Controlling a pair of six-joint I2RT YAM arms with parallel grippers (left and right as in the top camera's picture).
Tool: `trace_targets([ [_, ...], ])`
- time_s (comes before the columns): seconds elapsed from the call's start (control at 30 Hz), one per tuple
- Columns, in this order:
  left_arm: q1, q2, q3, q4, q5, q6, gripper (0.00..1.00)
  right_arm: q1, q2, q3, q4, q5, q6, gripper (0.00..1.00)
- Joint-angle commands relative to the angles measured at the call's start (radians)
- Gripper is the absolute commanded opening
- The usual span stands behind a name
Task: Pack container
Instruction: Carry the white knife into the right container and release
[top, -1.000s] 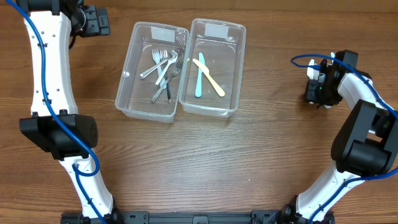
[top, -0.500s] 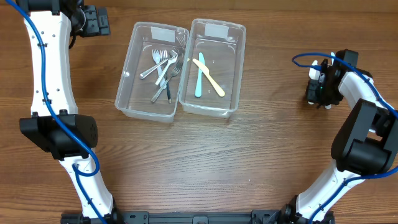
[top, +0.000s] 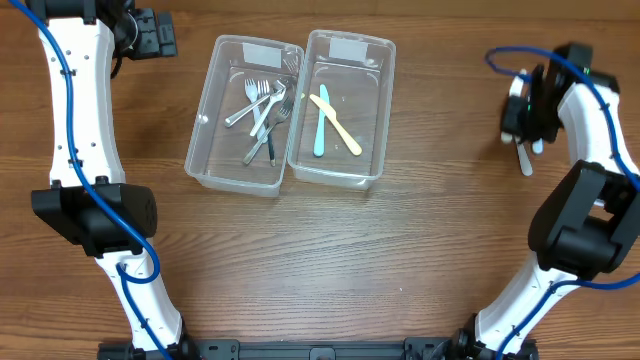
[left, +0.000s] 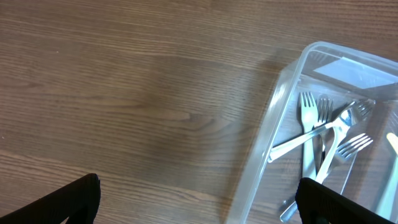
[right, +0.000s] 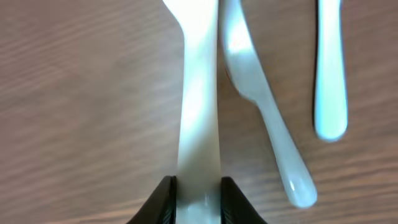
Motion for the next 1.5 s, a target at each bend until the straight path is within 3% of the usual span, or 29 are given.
trace_targets([
  [0.0, 0.008, 0.0, 0.008, 0.004, -0.006, -0.022, 1.0, 0.09, -0.064, 0.132, -0.048, -0.027, 0.012, 0.11],
  [0.17, 0.008, 0.0, 0.008, 0.004, -0.006, -0.022, 1.0, 0.248, -0.122, 0.231, -0.084, -0.028, 0.056, 0.11],
  [0.4, 0.008, 0.0, 0.008, 0.004, -0.006, -0.022, 1.0, 0.484, -0.167, 0.238, -0.116, -0.031, 0.147, 0.09],
  [0.53, 0.008, 0.0, 0.008, 0.004, -0.006, -0.022, 1.0, 0.59, -0.165, 0.188, -0.103, -0.031, 0.204, 0.09],
  [0.73, 0.008, 0.0, 0.008, 0.004, -0.006, -0.022, 1.0, 0.711, -0.165, -0.017, 0.06, -0.03, 0.362, 0.11],
  [0.83, 0.008, 0.0, 0.008, 0.004, -0.006, -0.022, 1.0, 0.742, -0.165, -0.093, 0.129, -0.03, 0.377, 0.26],
  [0.93, 0.008, 0.0, 0.008, 0.004, -0.006, -0.022, 1.0, 0.754, -0.17, -0.088, 0.137, -0.026, 0.285, 0.57],
  [1.2, 0.008, 0.0, 0.008, 0.004, -0.006, -0.022, 1.0, 0.653, -0.277, 0.098, 0.113, 0.138, 0.195, 0.76],
  [1.47, 0.008, 0.0, 0.008, 0.004, -0.006, -0.022, 1.0, 0.324, -0.316, 0.167, 0.098, 0.181, 0.108, 0.85],
])
